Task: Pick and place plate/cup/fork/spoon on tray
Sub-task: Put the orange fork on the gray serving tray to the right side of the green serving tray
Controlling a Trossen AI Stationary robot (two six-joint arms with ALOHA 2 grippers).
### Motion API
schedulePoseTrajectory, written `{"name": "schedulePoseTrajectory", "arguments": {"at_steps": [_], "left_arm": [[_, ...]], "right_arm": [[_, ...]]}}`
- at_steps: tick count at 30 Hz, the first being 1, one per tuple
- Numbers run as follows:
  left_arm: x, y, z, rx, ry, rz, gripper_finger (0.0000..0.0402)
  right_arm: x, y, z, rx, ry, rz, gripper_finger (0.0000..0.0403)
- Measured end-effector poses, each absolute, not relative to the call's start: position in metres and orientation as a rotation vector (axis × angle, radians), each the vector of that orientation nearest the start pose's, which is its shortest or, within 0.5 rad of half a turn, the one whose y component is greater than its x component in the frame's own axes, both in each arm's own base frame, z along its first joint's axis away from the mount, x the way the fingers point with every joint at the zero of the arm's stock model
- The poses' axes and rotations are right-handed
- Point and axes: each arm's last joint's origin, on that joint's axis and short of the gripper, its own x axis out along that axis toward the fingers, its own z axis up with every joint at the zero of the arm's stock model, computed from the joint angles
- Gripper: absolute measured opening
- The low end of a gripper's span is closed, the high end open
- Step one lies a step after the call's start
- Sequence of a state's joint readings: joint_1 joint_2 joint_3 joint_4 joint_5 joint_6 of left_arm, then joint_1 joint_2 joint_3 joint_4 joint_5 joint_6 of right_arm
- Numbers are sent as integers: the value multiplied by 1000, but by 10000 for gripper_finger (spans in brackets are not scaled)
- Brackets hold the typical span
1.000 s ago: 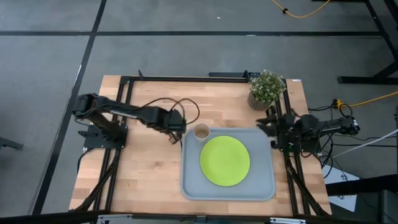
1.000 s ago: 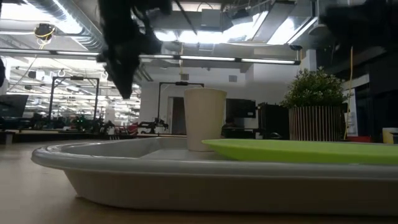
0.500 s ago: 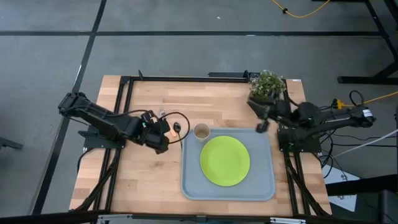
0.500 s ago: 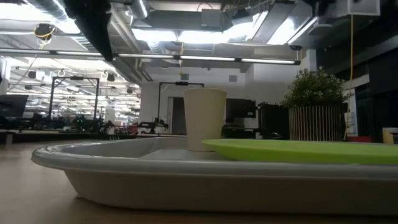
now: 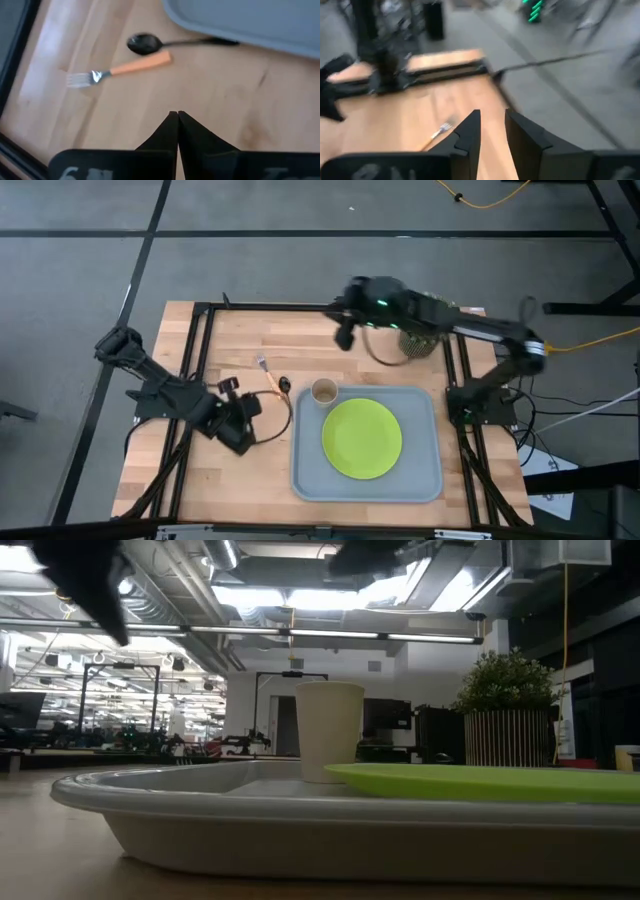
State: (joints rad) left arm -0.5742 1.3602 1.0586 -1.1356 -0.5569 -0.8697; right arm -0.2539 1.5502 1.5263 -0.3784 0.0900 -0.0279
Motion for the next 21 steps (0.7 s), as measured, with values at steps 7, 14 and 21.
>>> {"name": "schedulePoseTrajectory", "arguments": {"at_steps": [7,14,21], "left_arm": [[173,-142,242,-43,1028,461,0],[149,-167,243,-79,945,409,0],[121,-188,243,-116,922,322,0]], "right_arm": [[423,-115,359,48,604,-269,94],[468,-122,306,136,816,-91,94],[494,-124,253,287,858,8,94]]}}
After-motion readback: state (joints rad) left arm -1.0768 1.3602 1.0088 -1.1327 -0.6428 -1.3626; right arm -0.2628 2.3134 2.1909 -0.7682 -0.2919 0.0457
